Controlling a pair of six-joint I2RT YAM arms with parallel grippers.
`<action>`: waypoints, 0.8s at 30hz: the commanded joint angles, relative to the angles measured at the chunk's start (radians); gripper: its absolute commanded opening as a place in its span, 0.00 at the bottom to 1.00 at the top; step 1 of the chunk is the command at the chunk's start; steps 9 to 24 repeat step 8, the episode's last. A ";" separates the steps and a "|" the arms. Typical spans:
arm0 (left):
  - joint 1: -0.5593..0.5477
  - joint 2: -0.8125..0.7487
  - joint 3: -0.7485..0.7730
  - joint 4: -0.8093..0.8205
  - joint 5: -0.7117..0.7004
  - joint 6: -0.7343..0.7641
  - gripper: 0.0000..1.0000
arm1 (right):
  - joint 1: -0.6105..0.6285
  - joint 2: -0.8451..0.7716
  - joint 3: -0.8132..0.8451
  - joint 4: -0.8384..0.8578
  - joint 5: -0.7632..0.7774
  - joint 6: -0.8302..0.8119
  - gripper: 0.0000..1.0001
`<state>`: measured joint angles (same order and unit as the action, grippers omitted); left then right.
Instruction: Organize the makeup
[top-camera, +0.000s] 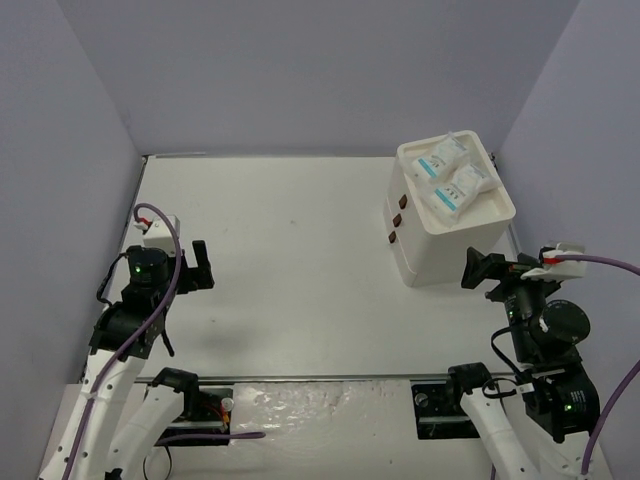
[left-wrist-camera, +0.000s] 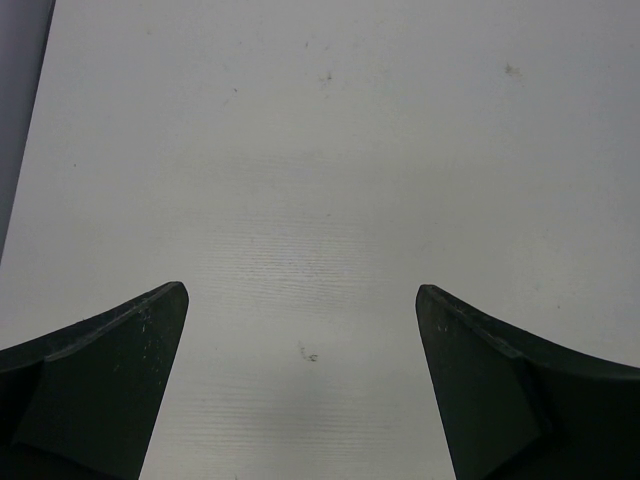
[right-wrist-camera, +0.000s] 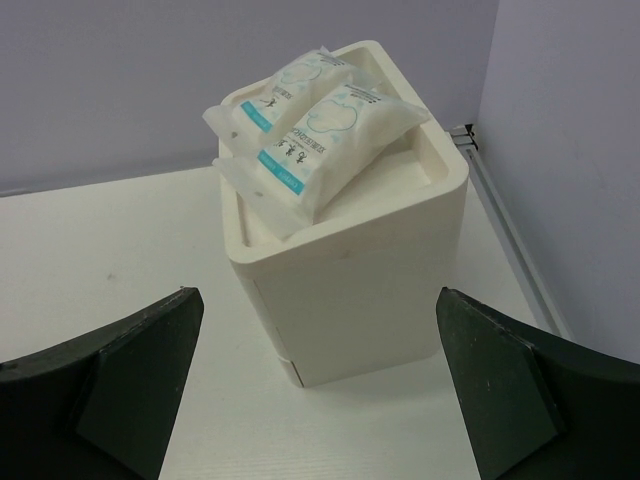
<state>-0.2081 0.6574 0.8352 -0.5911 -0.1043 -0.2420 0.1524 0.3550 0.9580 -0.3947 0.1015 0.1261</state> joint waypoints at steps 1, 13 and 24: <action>0.005 -0.014 0.014 0.059 -0.009 0.005 0.97 | 0.007 0.005 -0.005 0.063 -0.028 -0.019 1.00; 0.009 -0.030 0.007 0.057 -0.031 0.003 0.97 | 0.007 -0.002 -0.013 0.063 -0.027 -0.020 1.00; 0.009 -0.030 0.007 0.057 -0.031 0.003 0.97 | 0.007 -0.002 -0.013 0.063 -0.027 -0.020 1.00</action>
